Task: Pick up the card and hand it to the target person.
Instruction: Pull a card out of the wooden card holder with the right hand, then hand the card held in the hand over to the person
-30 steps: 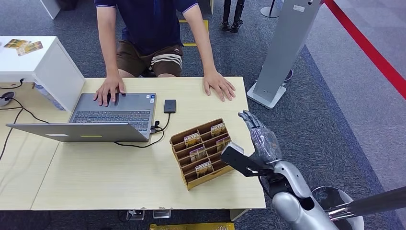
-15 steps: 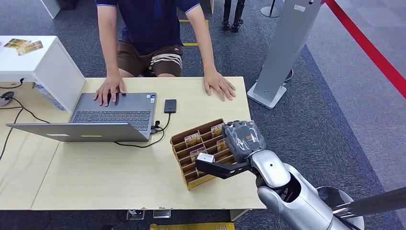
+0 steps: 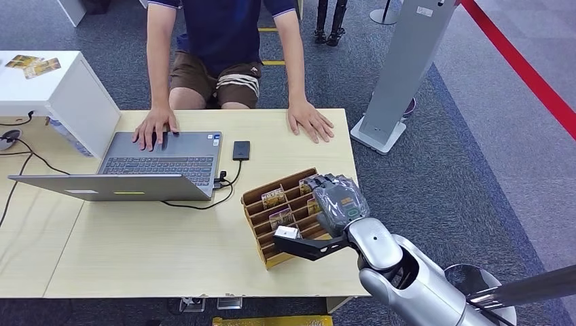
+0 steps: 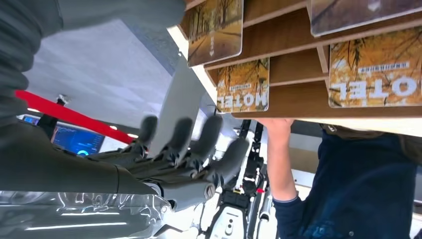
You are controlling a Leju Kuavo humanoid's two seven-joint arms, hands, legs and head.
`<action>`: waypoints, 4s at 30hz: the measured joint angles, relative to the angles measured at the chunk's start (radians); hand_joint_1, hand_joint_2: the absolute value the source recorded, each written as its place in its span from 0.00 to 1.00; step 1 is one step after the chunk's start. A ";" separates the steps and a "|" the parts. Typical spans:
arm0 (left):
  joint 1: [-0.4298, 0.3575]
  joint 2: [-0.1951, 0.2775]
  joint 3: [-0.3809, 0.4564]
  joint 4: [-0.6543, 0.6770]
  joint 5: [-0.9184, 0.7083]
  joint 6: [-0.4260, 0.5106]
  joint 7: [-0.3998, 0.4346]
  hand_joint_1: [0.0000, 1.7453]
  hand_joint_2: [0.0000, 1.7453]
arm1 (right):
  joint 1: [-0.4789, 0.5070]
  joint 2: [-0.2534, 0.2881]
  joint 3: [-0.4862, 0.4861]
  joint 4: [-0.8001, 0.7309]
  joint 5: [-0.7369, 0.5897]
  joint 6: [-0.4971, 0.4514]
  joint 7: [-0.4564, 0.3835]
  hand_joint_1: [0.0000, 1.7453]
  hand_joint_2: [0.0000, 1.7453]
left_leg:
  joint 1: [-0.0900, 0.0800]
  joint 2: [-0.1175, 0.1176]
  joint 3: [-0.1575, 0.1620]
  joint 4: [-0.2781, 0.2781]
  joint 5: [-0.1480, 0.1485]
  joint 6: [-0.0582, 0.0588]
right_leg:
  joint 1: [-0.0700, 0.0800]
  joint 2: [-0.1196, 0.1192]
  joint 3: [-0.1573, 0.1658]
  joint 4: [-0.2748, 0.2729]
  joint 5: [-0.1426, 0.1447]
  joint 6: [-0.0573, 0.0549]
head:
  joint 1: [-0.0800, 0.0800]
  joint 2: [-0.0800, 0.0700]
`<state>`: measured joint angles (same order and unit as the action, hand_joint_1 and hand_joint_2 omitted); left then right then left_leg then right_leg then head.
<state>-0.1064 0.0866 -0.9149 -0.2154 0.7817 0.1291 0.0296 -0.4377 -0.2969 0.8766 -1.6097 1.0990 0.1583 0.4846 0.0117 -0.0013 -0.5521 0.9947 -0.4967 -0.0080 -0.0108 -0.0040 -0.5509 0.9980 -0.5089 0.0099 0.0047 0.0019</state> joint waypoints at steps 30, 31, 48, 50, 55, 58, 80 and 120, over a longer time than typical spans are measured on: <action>0.000 0.000 -0.004 0.000 0.008 0.000 0.003 0.00 0.00 | -0.007 0.000 0.001 0.108 -0.005 -0.031 0.001 0.27 1.00 | 0.000 0.000 0.000 0.000 0.000 0.000 | 0.000 0.000 0.000 0.000 0.000 0.000 | 0.000 0.000; 0.000 0.000 -0.004 0.000 0.008 0.000 0.003 0.00 0.00 | -0.007 0.000 0.001 0.111 -0.006 -0.034 0.001 0.27 1.00 | 0.000 0.000 0.000 0.000 0.000 0.000 | 0.000 0.000 0.000 0.000 0.000 0.000 | 0.000 0.000; -0.005 0.000 -0.007 0.000 0.007 -0.002 0.003 0.00 0.00 | -0.008 0.000 -0.004 0.149 -0.006 -0.053 0.003 0.58 1.00 | 0.000 0.000 0.000 0.000 0.000 0.000 | 0.000 0.000 0.000 0.000 0.000 0.000 | 0.000 0.000; -0.005 0.000 -0.009 0.000 0.006 -0.002 0.003 0.00 0.00 | -0.008 0.000 -0.005 0.151 -0.006 -0.054 0.003 0.65 1.00 | 0.000 0.000 0.000 0.000 0.000 0.000 | 0.000 0.000 0.000 0.000 0.000 0.000 | 0.000 0.000; -0.007 0.001 -0.012 0.000 0.006 -0.001 0.003 0.00 0.00 | -0.008 0.000 -0.005 0.154 -0.007 -0.060 0.005 0.74 1.00 | 0.000 0.000 0.000 0.000 0.000 0.000 | 0.000 0.000 0.000 0.000 0.000 0.000 | 0.000 0.000; -0.008 0.001 -0.015 0.000 0.006 -0.001 0.004 0.00 0.00 | -0.008 0.000 -0.006 0.154 -0.007 -0.064 0.006 0.75 1.00 | 0.000 0.000 0.000 0.000 0.000 0.000 | 0.000 0.000 0.000 0.000 0.000 0.000 | 0.000 0.000; -0.012 0.003 -0.029 0.000 -0.012 0.004 -0.004 0.00 1.00 | -0.006 -0.001 -0.007 0.155 -0.019 -0.076 0.017 0.83 1.00 | 0.000 0.000 0.000 0.000 0.000 0.000 | 0.000 0.000 0.000 0.000 0.000 0.000 | 0.000 0.000; -0.013 0.006 -0.035 0.000 0.026 -0.006 0.014 0.00 1.00 | -0.042 -0.088 -0.175 -0.344 -0.187 -0.291 -0.088 0.83 1.00 | 0.000 0.000 -0.001 0.001 0.000 0.000 | 0.000 0.000 0.000 0.000 0.000 0.000 | 0.000 0.000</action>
<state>-0.1193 0.0925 -0.9497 -0.2152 0.8076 0.1233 0.0431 -0.4794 -0.3844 0.7017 -1.9533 0.9120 -0.1323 0.3966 0.0117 -0.0014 -0.5526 0.9954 -0.4968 -0.0079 -0.0108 -0.0041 -0.5506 0.9980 -0.5088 0.0099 0.0050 0.0019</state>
